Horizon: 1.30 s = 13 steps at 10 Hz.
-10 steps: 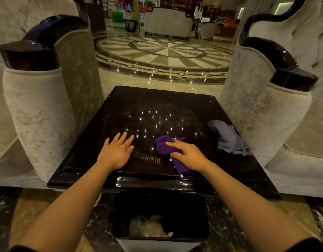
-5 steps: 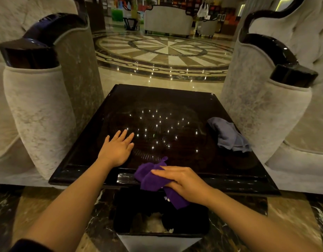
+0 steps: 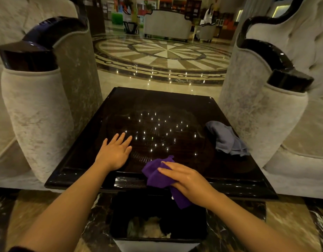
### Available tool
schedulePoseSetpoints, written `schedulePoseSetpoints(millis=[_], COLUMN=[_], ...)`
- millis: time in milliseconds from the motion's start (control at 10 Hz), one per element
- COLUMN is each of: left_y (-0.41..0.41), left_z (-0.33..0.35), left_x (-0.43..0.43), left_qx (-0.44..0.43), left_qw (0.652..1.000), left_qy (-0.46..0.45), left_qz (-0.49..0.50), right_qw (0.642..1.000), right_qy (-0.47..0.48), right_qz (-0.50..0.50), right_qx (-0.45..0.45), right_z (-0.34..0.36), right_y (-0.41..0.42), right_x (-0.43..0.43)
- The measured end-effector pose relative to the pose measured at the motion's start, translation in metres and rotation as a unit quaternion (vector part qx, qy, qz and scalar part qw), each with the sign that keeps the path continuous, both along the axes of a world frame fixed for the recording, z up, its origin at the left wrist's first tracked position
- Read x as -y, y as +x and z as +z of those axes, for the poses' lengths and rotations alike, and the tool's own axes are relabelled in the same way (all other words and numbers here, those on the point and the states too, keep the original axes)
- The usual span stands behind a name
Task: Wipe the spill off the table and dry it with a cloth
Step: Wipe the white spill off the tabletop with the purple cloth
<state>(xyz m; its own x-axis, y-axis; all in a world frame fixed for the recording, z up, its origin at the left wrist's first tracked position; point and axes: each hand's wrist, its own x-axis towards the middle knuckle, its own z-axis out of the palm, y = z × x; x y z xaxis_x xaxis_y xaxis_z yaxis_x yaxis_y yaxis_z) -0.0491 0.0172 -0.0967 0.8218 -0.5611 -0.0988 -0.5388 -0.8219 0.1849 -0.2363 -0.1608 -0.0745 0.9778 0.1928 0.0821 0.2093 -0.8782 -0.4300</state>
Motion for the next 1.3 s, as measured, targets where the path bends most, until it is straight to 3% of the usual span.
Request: schedulePoseSetpoints(millis=[500,800,1100,1300], left_y=[0.000,0.001,0.001,0.004], left_z=[0.000,-0.002,-0.002,0.001], left_x=[0.001,0.000,-0.001,0.000], left_qx=[-0.005,-0.003,-0.008,-0.027], left_qw=[1.000,1.000,1.000,0.999], left_qy=[0.004,0.003,0.005,0.023], left_qz=[0.003,0.000,-0.002,-0.005], right_qw=[0.994,0.984,0.996,0.984], right_qy=[-0.077,-0.169,0.033,0.126], right_qz=[-0.012,-0.035,-0.056,-0.123], right_qx=[-0.081,-0.032,-0.069,0.008], right_z=[-0.007,-0.019,0.009,0.034], right_y=[0.010,0.005,0.006,0.017], right_x=[0.006,-0.004,0.008,0.025])
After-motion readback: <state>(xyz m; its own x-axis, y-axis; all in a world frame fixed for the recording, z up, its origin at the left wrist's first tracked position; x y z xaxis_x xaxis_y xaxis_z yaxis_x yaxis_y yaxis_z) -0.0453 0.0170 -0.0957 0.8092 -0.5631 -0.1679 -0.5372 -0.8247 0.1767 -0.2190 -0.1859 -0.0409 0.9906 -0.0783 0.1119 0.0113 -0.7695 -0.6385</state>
